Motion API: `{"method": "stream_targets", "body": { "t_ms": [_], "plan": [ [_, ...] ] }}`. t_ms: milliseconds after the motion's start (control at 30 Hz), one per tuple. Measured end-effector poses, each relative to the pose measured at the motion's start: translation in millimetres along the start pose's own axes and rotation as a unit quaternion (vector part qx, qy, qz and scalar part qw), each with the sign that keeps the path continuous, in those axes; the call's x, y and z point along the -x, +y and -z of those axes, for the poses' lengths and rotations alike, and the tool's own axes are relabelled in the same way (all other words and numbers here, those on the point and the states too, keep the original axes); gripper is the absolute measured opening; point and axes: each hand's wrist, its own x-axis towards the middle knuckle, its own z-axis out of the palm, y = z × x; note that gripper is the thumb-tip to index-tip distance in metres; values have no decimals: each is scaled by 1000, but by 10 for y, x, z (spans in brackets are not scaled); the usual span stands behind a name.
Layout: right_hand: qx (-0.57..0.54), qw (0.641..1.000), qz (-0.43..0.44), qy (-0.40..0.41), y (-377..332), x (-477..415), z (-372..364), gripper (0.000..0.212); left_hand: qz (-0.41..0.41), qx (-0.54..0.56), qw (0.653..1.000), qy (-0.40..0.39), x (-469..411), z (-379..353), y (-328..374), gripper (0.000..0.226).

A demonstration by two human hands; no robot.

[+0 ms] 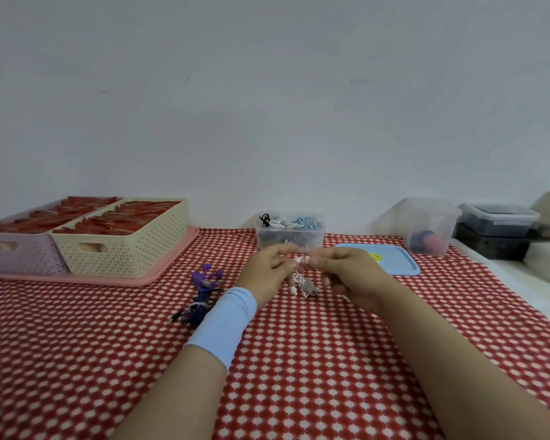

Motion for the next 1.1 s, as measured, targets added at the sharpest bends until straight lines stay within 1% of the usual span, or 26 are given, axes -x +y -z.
{"method": "stream_targets", "body": {
  "t_ms": [100, 233, 467, 567, 700, 833, 967, 1033, 1100],
  "plan": [
    [-9, 1000, -7, -4, -8, 7, 2, 18, 12, 16, 1000, 14, 14, 2, 20, 18],
    [-21, 999, -23, -16, -10, 3, 12, 17, -7, 41, 999, 5, 72, 10, 65, 17],
    [-54, 995, -67, -47, -24, 8, 23, 12, -16, 19, 1000, -12, 93, 29, 91, 18],
    [-55, 992, -86, -69, -35, 10, 49, 15, -13, 19, 999, -27, 85, 52, 83, 17],
    [-62, 989, -99, -89, -39, 11, 72, 27, -9, 22, 999, -40, 81, 59, 75, 15],
    [-63, 990, -98, -84, -37, 6, 69, 23, -14, 27, 999, -43, 99, 46, 99, 13],
    [-48, 993, -82, -65, -22, 4, 47, 12, -6, 49, 998, -35, 93, 25, 69, 16],
    [-68, 992, -71, -72, -41, 28, 29, 14, 0, 89, 995, -39, 89, 1, 59, 14],
    [-86, 991, -52, -89, -75, 50, 27, 21, 13, 163, 986, -44, 78, -31, 64, 13]
  ]
}}
